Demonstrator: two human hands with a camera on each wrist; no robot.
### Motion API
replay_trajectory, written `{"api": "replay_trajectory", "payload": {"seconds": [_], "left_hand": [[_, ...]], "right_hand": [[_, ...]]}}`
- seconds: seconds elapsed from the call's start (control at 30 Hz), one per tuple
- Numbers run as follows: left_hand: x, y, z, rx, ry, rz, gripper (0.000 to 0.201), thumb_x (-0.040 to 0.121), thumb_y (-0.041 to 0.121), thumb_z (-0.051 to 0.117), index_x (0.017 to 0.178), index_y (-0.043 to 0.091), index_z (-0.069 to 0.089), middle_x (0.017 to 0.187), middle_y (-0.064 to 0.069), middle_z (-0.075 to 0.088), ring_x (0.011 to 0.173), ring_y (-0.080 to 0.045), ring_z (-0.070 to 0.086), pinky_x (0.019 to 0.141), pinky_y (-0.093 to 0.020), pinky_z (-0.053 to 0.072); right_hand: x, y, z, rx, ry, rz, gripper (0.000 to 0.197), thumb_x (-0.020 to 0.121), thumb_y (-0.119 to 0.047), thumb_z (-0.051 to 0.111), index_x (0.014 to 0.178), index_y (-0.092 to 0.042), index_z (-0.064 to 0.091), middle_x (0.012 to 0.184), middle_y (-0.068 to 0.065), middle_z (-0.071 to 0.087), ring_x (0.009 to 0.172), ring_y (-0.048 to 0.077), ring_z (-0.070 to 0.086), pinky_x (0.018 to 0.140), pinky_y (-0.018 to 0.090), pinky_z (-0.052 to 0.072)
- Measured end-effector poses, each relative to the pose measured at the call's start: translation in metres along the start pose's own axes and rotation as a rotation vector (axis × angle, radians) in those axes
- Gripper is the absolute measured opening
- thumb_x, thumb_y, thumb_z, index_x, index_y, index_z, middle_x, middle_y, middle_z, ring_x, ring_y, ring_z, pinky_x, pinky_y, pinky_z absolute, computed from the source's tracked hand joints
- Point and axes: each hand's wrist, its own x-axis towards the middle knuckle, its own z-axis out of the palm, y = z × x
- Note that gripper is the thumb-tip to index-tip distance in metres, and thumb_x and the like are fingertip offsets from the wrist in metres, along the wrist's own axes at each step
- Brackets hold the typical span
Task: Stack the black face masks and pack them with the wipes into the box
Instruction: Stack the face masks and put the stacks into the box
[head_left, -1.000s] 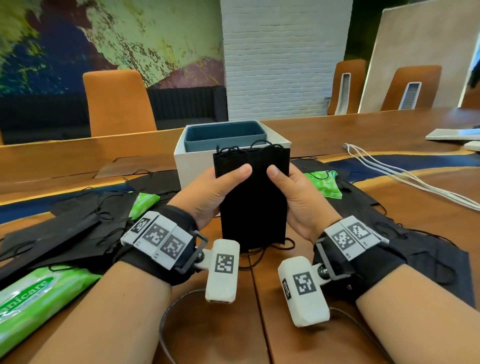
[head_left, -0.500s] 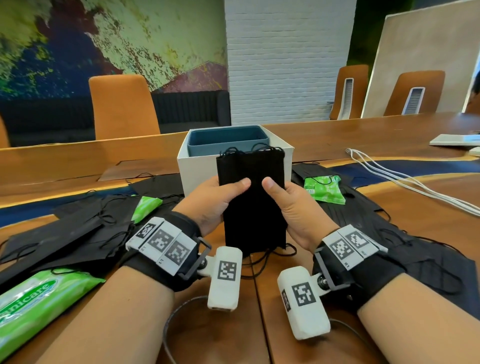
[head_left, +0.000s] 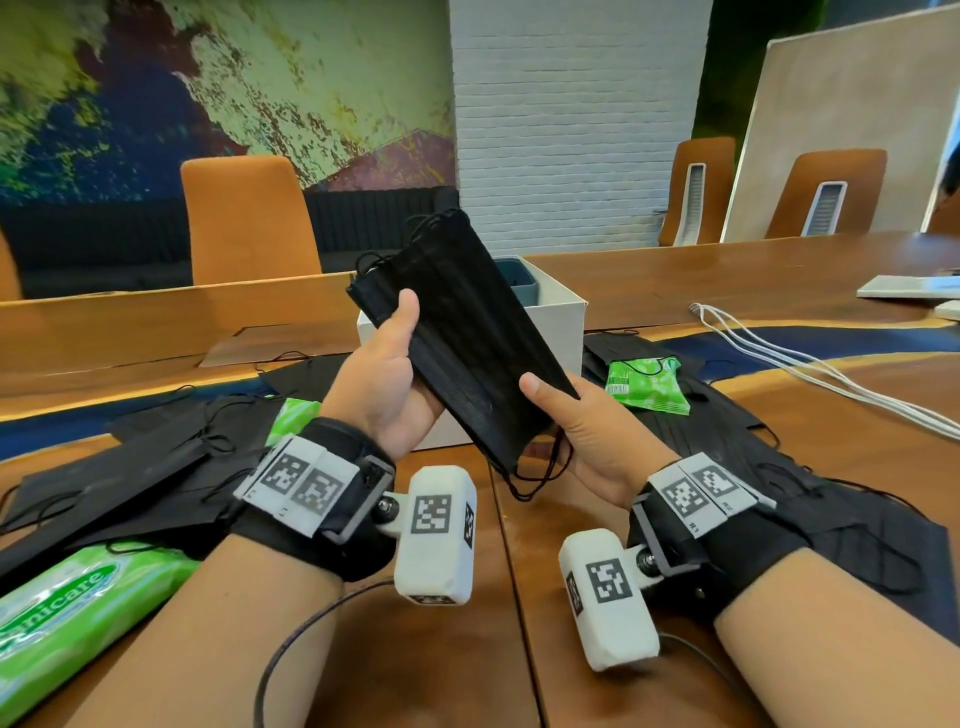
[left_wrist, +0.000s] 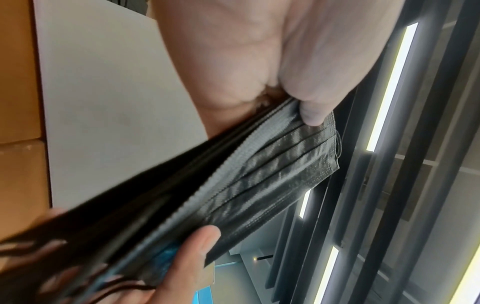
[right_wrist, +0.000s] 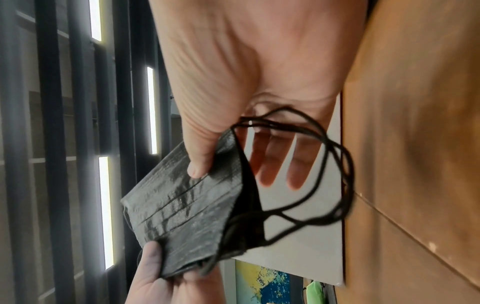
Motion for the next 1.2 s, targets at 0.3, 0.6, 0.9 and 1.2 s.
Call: {"api": "replay_trajectory", "payload": {"seconds": [0.3, 0.6, 0.9, 1.2], "left_hand": [[0.008, 0.003, -0.001, -0.191, 0.140, 0.146, 0.047, 0.101, 0.043, 0.033, 0.128, 0.011, 0.053, 0.119, -0.010, 0.066, 0.108, -0.024, 0.064, 0.091, -0.042, 0.051], [0.001, 0.009, -0.005, 0.075, 0.175, 0.188, 0.029, 0.098, 0.019, 0.047, 0.124, 0.008, 0.056, 0.114, -0.010, 0.068, 0.107, -0.022, 0.064, 0.078, -0.029, 0.055], [0.001, 0.046, -0.019, 0.683, 0.145, 0.216, 0.016, 0.100, 0.031, 0.044, 0.111, 0.032, 0.054, 0.112, 0.008, 0.060, 0.110, -0.014, 0.052, 0.103, -0.038, 0.042], [0.044, 0.074, -0.053, 0.823, 0.311, 0.023, 0.040, 0.102, 0.035, 0.033, 0.138, 0.018, 0.042, 0.141, -0.006, 0.045, 0.126, -0.024, 0.041, 0.111, -0.047, 0.030]], "right_hand": [[-0.005, -0.002, 0.014, 0.133, -0.096, 0.075, 0.019, 0.098, -0.015, 0.046, 0.112, -0.007, 0.055, 0.075, 0.003, 0.071, 0.066, 0.012, 0.068, 0.064, 0.027, 0.056], [-0.003, -0.023, 0.016, 0.218, 0.162, -0.052, 0.014, 0.099, -0.008, 0.044, 0.102, -0.013, 0.057, 0.088, 0.007, 0.064, 0.060, 0.009, 0.065, 0.052, 0.016, 0.052], [0.013, -0.090, 0.006, 0.301, 0.317, -0.059, 0.009, 0.095, -0.004, 0.052, 0.086, -0.006, 0.054, 0.083, 0.010, 0.055, 0.064, 0.012, 0.062, 0.052, 0.015, 0.054], [0.064, -0.135, 0.003, 0.298, 0.434, 0.046, 0.017, 0.096, -0.003, 0.048, 0.080, -0.003, 0.050, 0.075, 0.013, 0.057, 0.048, 0.011, 0.060, 0.045, 0.015, 0.052]]}}
